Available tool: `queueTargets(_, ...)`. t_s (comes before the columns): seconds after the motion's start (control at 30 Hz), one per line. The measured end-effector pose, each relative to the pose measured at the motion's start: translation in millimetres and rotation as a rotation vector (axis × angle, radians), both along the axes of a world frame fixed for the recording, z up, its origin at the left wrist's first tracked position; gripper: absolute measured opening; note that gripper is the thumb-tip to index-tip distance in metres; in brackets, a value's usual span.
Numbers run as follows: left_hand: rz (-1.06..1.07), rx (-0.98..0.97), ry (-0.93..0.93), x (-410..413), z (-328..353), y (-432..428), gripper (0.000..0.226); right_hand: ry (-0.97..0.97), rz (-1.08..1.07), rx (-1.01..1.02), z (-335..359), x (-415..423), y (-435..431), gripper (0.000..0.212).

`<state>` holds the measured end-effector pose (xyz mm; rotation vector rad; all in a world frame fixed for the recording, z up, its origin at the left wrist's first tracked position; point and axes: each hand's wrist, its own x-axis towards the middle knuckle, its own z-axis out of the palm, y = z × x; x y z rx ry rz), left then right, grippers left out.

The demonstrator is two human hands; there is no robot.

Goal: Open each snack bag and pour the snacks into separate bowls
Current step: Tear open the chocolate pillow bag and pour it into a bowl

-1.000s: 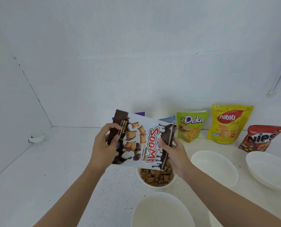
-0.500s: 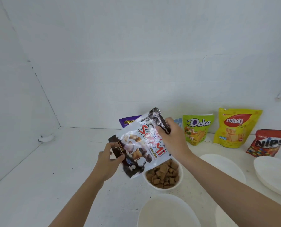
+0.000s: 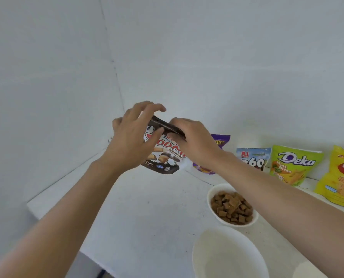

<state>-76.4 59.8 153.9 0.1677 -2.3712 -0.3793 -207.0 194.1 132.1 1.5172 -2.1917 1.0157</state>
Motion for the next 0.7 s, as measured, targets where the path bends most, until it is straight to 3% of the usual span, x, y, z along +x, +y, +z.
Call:
queueTargets(0.13,0.187,-0.100,-0.014,64.9,-6.6,-13.2,0.024,0.040,0.193,0.011,3.0,52.0,-31.7,0.010)
queueTargets(0.37,0.574,-0.059,0.025,223.5,-30.0,6.9,0.019,0.007,0.451,0.047,-17.7,163.4,-52.9,0.017)
queueTargets(0.57,0.830,-0.002,-0.124,336.4,-60.9,51.6,0.016,0.013,0.602,0.044,-56.1,264.3,-41.8,0.007)
queueTargets(0.7,0.933,0.024,-0.273,384.5,-94.4,73.7,0.018,-0.015,0.667,0.160,-89.2,311.2,-35.0,0.008)
